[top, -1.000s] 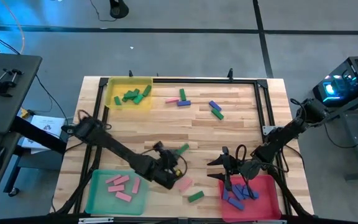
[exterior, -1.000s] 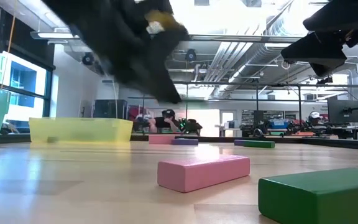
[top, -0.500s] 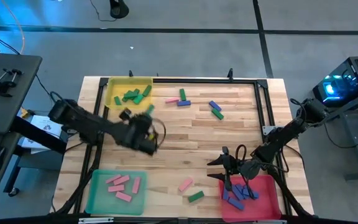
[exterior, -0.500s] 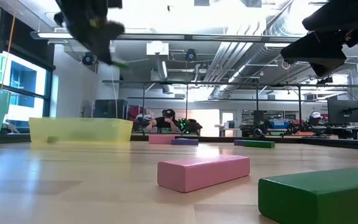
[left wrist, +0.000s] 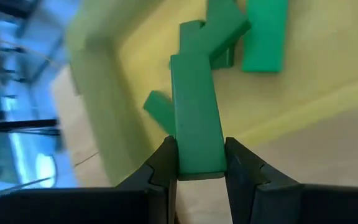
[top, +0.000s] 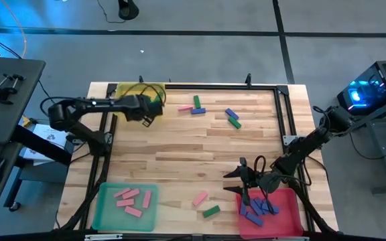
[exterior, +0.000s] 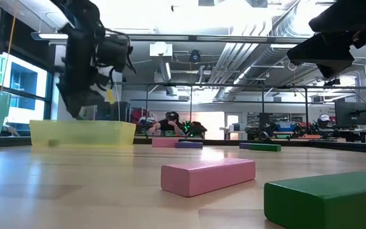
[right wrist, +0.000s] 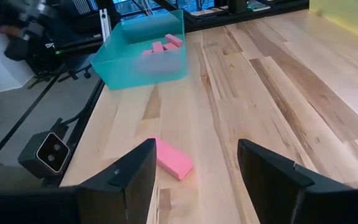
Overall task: Sort blocks
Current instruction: Put the green block into the yellow bin, then put the violet block into the pink bin
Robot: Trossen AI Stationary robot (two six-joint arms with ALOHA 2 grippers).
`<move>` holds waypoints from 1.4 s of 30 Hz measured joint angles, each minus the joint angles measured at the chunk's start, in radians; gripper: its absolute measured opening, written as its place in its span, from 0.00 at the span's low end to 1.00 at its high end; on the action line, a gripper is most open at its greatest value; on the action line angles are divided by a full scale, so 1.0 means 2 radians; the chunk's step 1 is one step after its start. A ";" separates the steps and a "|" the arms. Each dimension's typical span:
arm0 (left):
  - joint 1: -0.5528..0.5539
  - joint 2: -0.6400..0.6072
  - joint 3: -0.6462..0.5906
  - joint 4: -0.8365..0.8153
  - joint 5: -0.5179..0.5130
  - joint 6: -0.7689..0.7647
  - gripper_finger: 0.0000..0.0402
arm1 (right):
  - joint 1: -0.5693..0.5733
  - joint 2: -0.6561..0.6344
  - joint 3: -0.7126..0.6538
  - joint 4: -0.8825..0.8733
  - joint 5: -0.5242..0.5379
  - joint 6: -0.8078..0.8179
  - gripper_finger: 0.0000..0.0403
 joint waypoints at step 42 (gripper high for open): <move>-0.042 -0.108 0.000 0.347 0.225 0.161 0.63 | -0.001 0.000 0.000 0.000 0.021 -0.001 0.52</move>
